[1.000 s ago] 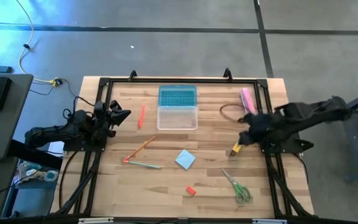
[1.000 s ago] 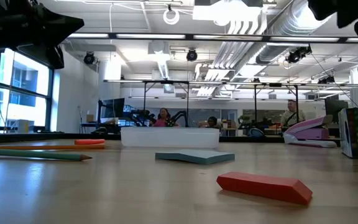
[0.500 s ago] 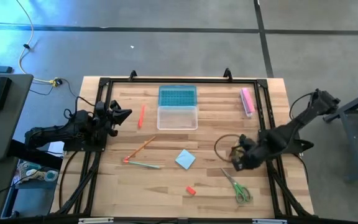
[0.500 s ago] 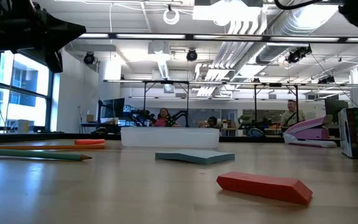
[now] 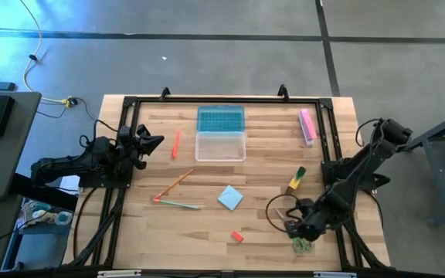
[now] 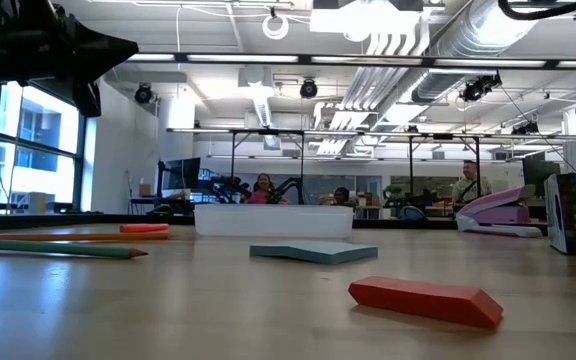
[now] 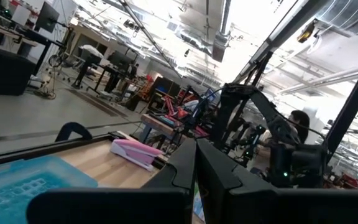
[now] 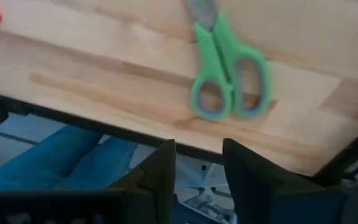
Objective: Pack school essentials
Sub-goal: Put the green scissor into the blue supply box
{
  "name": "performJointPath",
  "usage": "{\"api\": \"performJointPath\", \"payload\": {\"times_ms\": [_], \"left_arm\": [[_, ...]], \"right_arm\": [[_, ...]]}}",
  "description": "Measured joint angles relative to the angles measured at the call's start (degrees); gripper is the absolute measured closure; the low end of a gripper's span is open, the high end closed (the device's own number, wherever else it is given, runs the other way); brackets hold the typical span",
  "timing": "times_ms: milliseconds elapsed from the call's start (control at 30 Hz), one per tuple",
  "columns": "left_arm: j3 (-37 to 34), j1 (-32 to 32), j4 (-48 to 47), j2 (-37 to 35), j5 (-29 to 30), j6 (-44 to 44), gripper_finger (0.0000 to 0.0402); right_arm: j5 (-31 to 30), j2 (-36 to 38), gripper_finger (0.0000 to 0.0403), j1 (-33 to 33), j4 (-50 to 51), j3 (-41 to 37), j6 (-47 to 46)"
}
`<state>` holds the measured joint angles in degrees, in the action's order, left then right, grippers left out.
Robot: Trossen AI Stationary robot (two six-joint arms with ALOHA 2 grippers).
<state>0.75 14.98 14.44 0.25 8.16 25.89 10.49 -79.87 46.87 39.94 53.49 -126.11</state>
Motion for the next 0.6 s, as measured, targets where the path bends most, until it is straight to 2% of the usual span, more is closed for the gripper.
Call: {"api": "performJointPath", "payload": {"times_ms": [167, 300, 400, 500, 600], "left_arm": [[0.0, 0.0, -0.1, 0.0, 0.0, -0.1, 0.0398], [0.0, 0.0, -0.1, 0.0, 0.0, 0.0, 0.0398], [0.0, 0.0, -0.1, 0.0, 0.0, 0.0, 0.0398], [0.0, 0.0, -0.1, 0.0, 0.0, 0.0, 0.0398], [0.0, 0.0, -0.1, 0.0, 0.0, 0.0, 0.0398]], "right_arm": [[-0.7, -2.7, 0.0277, 1.9, -4.0, 0.0, -1.7], [-0.7, -4.4, 0.0277, 3.8, -1.9, 3.1, -2.9], [-1.1, -5.8, 0.0277, 5.1, 5.1, 7.8, -2.9], [-4.0, -7.8, 0.0277, 6.3, 13.8, 12.0, -3.1], [-5.1, -10.5, 0.0277, 6.7, 17.2, 13.1, -3.9]]}}
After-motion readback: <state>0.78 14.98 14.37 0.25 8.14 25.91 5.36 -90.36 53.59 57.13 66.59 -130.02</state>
